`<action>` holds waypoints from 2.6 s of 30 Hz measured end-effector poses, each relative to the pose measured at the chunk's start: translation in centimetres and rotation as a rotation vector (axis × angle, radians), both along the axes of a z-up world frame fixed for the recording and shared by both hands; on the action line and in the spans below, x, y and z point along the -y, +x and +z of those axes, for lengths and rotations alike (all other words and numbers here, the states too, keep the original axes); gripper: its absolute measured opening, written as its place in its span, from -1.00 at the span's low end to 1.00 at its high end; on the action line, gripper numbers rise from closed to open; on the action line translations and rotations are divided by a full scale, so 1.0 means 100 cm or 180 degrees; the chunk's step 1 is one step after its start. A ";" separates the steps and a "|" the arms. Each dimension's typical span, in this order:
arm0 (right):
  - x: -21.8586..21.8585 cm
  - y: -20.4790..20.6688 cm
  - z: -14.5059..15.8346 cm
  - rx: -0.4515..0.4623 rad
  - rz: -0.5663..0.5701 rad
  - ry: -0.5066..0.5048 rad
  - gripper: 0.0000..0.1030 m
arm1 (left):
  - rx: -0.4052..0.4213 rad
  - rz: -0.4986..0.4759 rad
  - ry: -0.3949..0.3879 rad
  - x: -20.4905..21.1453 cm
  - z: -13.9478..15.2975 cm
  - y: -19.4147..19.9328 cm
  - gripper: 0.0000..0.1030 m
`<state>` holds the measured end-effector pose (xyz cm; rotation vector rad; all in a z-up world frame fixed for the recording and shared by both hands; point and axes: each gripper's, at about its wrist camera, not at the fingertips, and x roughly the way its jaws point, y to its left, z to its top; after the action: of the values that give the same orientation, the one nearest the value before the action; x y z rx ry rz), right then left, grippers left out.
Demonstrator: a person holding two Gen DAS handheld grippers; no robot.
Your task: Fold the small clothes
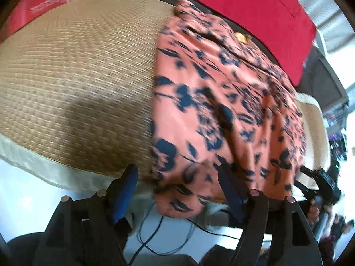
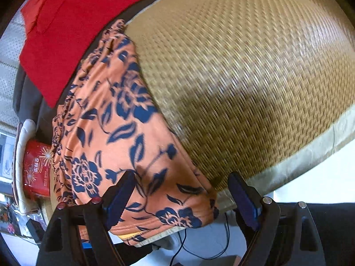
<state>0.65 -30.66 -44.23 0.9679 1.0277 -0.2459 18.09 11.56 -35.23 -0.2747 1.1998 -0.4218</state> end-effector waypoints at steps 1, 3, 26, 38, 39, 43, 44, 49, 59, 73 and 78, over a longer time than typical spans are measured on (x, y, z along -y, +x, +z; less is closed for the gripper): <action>0.000 -0.001 -0.004 -0.0021 0.0001 0.0022 0.70 | -0.0024 -0.0084 0.0029 0.007 -0.002 -0.001 0.49; 0.001 -0.004 -0.006 -0.0067 0.0017 0.0058 0.70 | -0.0126 -0.0220 0.0108 0.020 -0.011 -0.002 0.49; -0.049 -0.015 0.021 0.0525 0.0629 0.0212 -0.82 | -0.0260 -0.0239 -0.0301 0.016 -0.014 -0.009 0.42; -0.025 -0.002 0.071 0.0995 0.0620 0.0439 -0.82 | -0.0035 -0.0270 -0.0606 0.017 0.018 0.007 -0.93; -0.021 0.002 0.080 0.1054 0.0612 0.0449 -0.82 | 0.0036 -0.0265 -0.0687 0.013 0.031 0.012 -0.93; -0.005 0.026 0.110 0.1254 0.0570 0.0515 -0.82 | 0.0273 -0.0249 -0.0883 0.002 0.079 0.044 -0.93; -0.001 0.034 0.118 0.1307 0.0557 0.0524 -0.82 | 0.0349 -0.0245 -0.0915 0.000 0.095 0.058 -0.93; 0.033 0.096 0.152 0.1597 0.0345 0.0577 -0.82 | 0.0564 -0.0106 -0.1063 -0.009 0.145 0.133 -0.93; 0.116 0.256 0.088 0.1536 -0.0547 0.0825 -0.73 | 0.0375 0.0674 -0.0707 -0.002 0.083 0.317 -0.93; 0.140 0.297 0.061 0.1566 -0.1038 0.0620 0.86 | 0.1004 0.0815 -0.0159 0.032 0.091 0.288 -0.28; 0.121 0.297 0.080 0.1198 -0.0688 -0.0031 0.81 | 0.1156 0.0703 0.0039 0.064 0.089 0.255 0.16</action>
<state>30.37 -42.80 -36.18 1.0692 0.5782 -0.2355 43.63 5.15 -26.33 -0.3020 0.8064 -0.2573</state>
